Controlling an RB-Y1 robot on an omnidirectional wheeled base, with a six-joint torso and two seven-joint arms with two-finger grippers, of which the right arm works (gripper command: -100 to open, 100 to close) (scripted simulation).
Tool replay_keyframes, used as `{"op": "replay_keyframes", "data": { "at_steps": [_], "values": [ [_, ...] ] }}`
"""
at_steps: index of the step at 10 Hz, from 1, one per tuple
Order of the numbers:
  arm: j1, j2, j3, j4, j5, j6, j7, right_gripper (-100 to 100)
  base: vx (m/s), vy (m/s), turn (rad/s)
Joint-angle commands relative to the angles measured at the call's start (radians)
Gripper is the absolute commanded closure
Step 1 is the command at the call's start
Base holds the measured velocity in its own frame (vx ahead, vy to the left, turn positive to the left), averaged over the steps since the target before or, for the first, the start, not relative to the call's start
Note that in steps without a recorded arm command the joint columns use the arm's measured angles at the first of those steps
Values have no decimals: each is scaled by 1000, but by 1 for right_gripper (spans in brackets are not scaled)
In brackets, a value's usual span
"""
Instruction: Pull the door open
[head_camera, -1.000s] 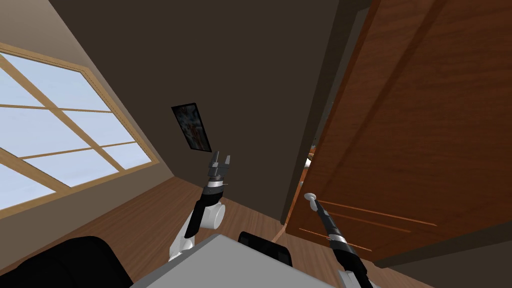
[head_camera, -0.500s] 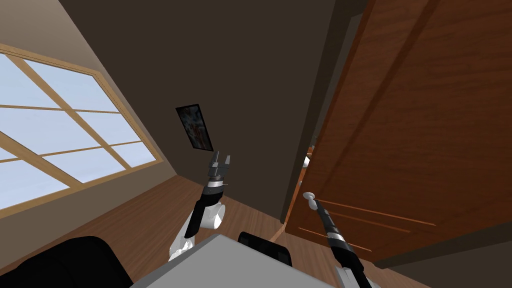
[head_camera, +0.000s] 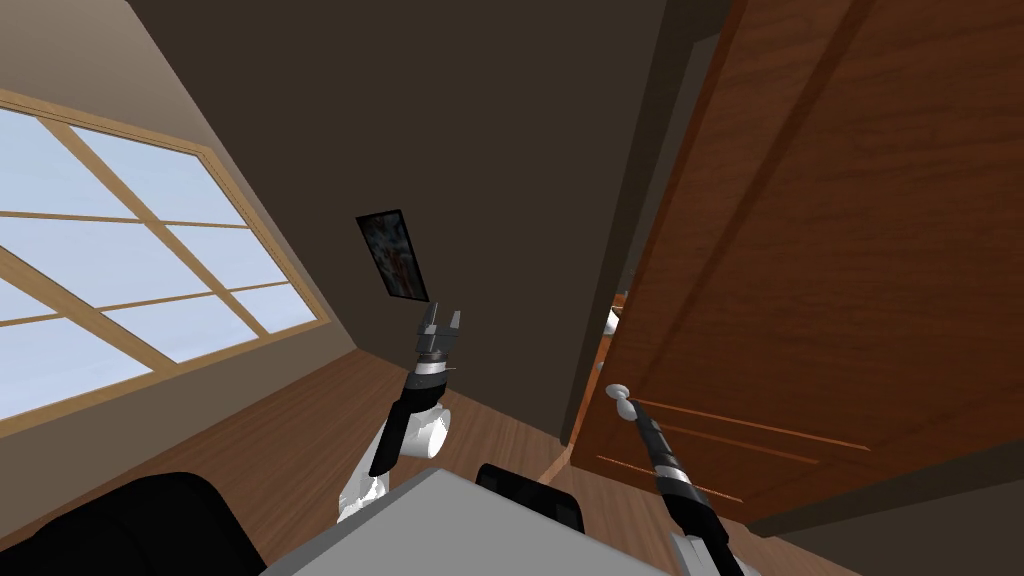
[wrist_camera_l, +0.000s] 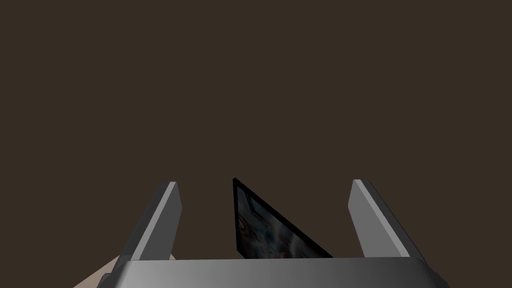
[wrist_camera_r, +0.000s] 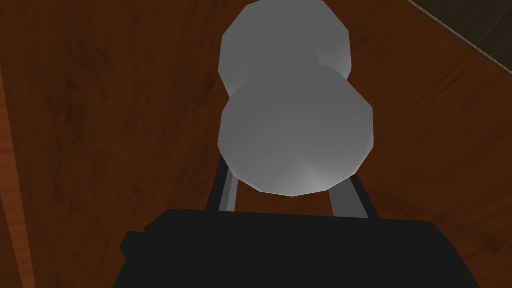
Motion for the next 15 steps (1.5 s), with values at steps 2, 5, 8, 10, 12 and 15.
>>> {"op": "replay_keyframes", "data": {
  "at_steps": [2,5,8,10,12,15],
  "values": [
    [-1,28,28,-12,-7,12,-40,100,-3,-11,8],
    [-7,28,46,-9,-38,17,-114,100,-47,-32,60],
    [-10,29,55,-8,-53,19,-164,100,-32,-14,29],
    [-10,29,55,-8,-53,19,-164,100,-8,-3,-7],
    [-13,29,64,-7,-69,21,-205,100,-16,-16,31],
    [-16,29,73,-6,-85,23,-247,100,-26,-8,29]
  ]
}}
